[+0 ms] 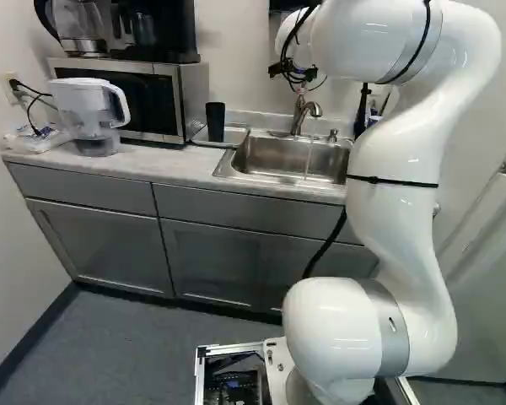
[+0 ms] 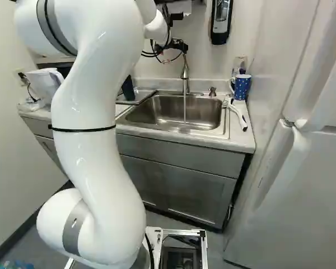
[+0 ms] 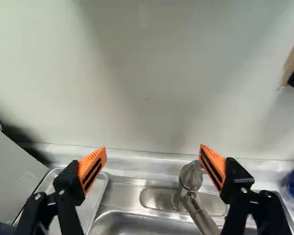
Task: Rinse the cup and place it in the tray
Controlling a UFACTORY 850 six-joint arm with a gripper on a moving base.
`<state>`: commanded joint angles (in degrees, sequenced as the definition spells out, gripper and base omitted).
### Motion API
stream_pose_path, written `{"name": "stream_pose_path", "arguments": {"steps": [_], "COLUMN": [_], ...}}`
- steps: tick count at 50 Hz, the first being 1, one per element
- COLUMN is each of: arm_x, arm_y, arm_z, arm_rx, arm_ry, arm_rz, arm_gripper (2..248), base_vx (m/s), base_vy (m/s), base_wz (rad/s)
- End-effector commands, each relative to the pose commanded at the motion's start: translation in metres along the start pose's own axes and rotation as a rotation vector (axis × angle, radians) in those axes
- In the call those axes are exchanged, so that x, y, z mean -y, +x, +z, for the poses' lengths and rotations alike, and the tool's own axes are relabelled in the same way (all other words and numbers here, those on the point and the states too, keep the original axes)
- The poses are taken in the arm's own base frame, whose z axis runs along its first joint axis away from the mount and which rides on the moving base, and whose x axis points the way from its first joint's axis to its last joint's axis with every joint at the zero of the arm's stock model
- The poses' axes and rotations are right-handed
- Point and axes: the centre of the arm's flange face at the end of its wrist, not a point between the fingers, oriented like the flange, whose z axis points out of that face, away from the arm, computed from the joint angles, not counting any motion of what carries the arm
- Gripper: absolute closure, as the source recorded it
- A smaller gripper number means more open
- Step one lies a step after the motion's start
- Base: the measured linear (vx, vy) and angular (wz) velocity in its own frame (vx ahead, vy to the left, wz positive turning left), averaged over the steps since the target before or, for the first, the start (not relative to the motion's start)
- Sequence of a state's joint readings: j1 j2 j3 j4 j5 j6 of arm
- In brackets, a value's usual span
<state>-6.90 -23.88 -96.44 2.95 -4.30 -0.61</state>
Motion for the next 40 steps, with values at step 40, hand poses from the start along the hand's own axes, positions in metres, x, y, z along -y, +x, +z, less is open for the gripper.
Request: {"name": "stream_pose_path", "arguments": {"steps": [40], "arm_x": [-0.0010], "arm_y": [-0.0023], "arm_z": [-0.0090], "arm_rx": [0.006], "arm_ry": [-0.001], "arm_rz": [0.001], "arm_gripper": [3], "base_vx": [0.000], "base_vy": [0.000], "base_wz": [0.000]}}
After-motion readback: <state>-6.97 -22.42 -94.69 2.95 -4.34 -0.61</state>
